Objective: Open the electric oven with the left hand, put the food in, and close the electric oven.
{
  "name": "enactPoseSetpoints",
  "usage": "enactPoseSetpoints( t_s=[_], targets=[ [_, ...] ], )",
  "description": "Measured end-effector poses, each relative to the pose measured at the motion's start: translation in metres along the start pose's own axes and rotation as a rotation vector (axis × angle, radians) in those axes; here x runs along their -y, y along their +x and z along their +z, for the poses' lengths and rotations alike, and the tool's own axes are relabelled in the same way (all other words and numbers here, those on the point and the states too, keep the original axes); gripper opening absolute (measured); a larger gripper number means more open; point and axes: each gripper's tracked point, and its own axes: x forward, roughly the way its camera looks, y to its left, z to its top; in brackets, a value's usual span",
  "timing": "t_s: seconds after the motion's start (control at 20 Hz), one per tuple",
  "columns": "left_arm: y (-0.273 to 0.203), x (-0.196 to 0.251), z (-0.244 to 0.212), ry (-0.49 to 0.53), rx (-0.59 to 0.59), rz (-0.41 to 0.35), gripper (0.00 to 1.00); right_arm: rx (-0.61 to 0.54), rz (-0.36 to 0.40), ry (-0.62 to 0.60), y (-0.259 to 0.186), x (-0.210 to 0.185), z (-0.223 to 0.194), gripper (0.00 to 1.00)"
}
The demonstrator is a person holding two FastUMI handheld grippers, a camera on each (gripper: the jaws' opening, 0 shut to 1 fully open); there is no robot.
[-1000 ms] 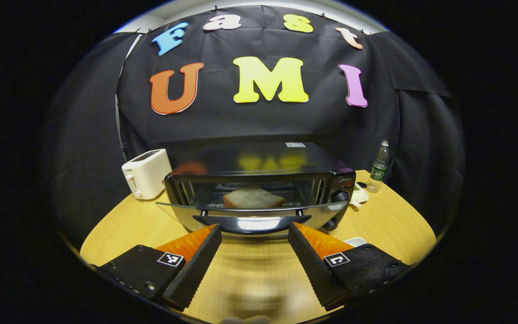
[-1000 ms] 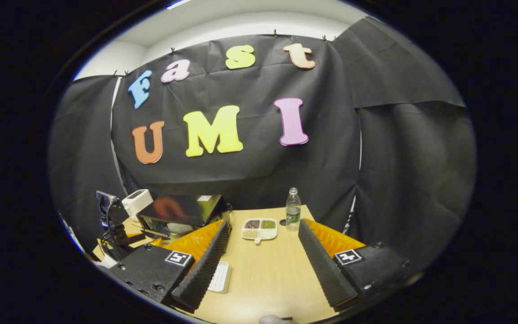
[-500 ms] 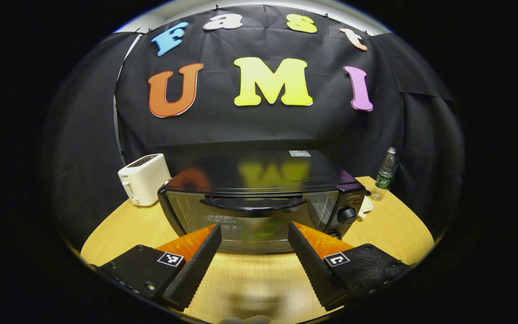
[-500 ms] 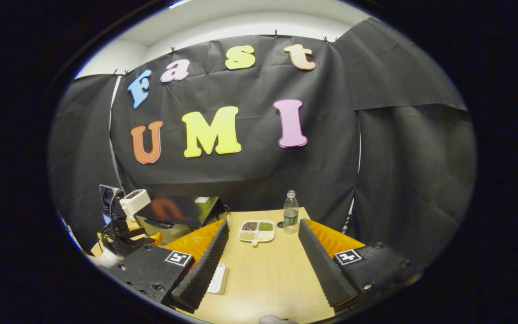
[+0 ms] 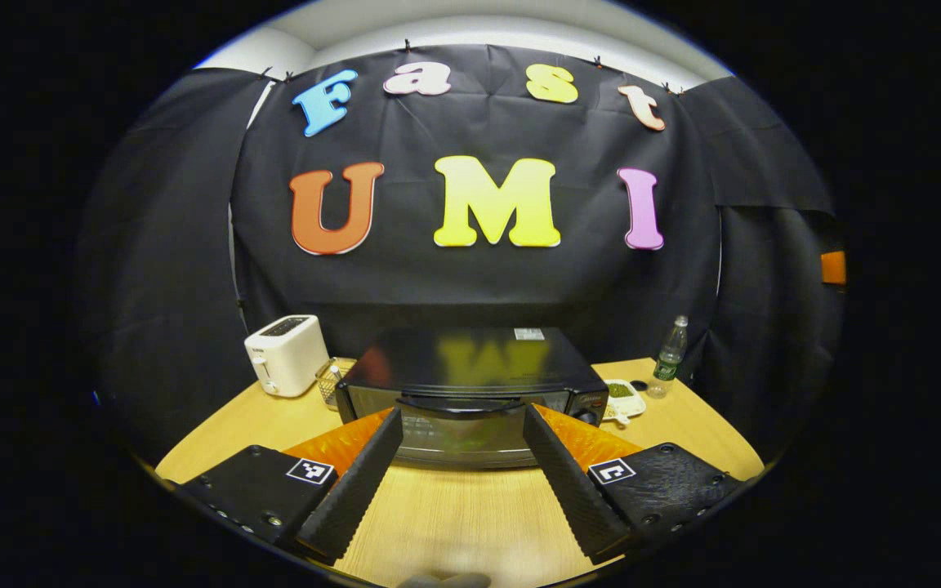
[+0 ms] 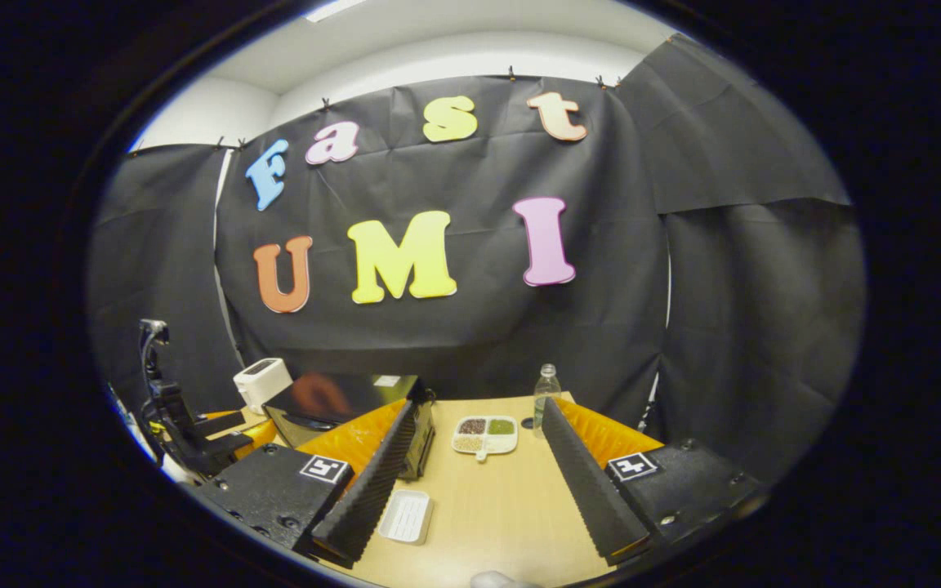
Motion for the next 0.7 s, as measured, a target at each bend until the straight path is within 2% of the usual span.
enactPoseSetpoints(
  t_s=[0.25, 0.55, 0.6, 0.65, 0.7],
  targets=[
    [-0.059, -0.010, 0.071, -0.011, 0.114, 0.022, 0.97, 0.045, 0.019, -0.019, -0.007, -0.024, 0.023, 0.94],
    [-0.113, -0.022, 0.127, -0.017, 0.201, 0.020, 0.97, 0.094, 0.012, -0.054, -0.016, -0.047, 0.048, 0.94],
    [-0.119, -0.022, 0.133, -0.021, 0.215, 0.014, 0.97, 0.098, 0.007, -0.060, -0.018, -0.050, 0.052, 1.00],
    [-0.122, -0.027, 0.138, -0.025, 0.223, 0.018, 0.96, 0.103, 0.004, -0.062, -0.020, -0.054, 0.055, 0.94],
    [-0.126, -0.029, 0.141, -0.025, 0.226, 0.014, 0.97, 0.104, 0.003, -0.061, -0.022, -0.057, 0.057, 1.00]
  ],
)
